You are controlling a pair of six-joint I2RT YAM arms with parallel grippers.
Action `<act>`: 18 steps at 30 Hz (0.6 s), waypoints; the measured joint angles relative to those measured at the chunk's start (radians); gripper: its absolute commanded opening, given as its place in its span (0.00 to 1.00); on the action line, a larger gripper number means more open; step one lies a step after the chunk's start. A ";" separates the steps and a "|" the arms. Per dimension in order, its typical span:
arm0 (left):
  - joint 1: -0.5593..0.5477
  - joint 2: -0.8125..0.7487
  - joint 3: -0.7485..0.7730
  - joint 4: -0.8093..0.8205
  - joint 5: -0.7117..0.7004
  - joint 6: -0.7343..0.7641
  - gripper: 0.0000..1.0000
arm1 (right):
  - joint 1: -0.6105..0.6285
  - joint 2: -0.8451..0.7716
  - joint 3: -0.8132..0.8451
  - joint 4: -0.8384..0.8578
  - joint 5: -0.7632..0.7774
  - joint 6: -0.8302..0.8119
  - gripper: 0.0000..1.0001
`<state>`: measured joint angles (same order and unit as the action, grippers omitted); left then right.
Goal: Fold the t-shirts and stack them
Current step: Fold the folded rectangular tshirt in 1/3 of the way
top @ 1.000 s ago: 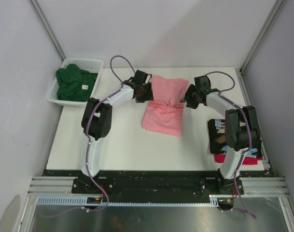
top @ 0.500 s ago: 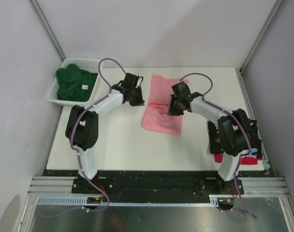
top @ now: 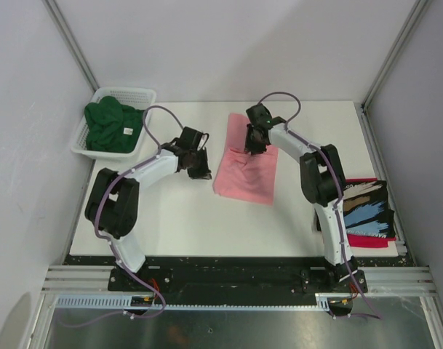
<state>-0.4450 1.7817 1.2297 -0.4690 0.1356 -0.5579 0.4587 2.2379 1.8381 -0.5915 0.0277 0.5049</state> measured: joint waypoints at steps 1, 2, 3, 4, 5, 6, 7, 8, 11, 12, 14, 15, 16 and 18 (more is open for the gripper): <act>0.000 -0.011 -0.010 0.003 0.002 0.000 0.12 | -0.005 0.031 0.045 -0.015 0.005 -0.008 0.33; 0.000 -0.021 -0.018 0.006 0.005 0.000 0.14 | -0.009 0.056 0.084 -0.031 0.011 -0.014 0.34; 0.000 -0.031 -0.027 0.010 0.008 0.000 0.16 | -0.011 0.072 0.108 -0.039 0.013 -0.020 0.34; 0.000 -0.038 -0.034 0.014 0.010 0.000 0.17 | -0.014 0.090 0.133 -0.053 0.017 -0.027 0.34; 0.000 -0.043 -0.039 0.018 0.012 0.000 0.19 | -0.016 0.099 0.149 -0.064 0.020 -0.031 0.35; 0.000 -0.048 -0.045 0.022 0.018 0.000 0.19 | -0.018 0.102 0.156 -0.074 0.024 -0.035 0.35; 0.000 -0.050 -0.049 0.026 0.021 0.000 0.20 | -0.020 0.102 0.156 -0.084 0.030 -0.036 0.36; 0.000 -0.050 -0.051 0.029 0.025 0.000 0.20 | -0.020 0.100 0.156 -0.093 0.037 -0.038 0.36; 0.000 -0.050 -0.058 0.034 0.031 0.000 0.21 | -0.012 0.087 0.150 -0.102 0.057 -0.044 0.37; 0.000 -0.050 -0.058 0.036 0.034 0.000 0.21 | -0.006 0.075 0.143 -0.103 0.064 -0.047 0.37; 0.000 -0.050 -0.058 0.040 0.035 0.000 0.22 | 0.011 0.039 0.122 -0.106 0.070 -0.053 0.37; 0.000 -0.050 -0.058 0.042 0.035 -0.001 0.22 | 0.023 0.019 0.113 -0.107 0.070 -0.054 0.37; 0.000 -0.050 -0.058 0.042 0.036 -0.001 0.22 | 0.035 0.001 0.106 -0.107 0.070 -0.055 0.37; 0.000 -0.050 -0.060 0.042 0.036 -0.001 0.22 | 0.062 -0.026 0.102 -0.106 0.059 -0.055 0.37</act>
<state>-0.4450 1.7313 1.1702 -0.4267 0.1719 -0.5587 0.5205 2.2124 1.9404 -0.6975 0.0868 0.4496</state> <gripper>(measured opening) 0.217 0.366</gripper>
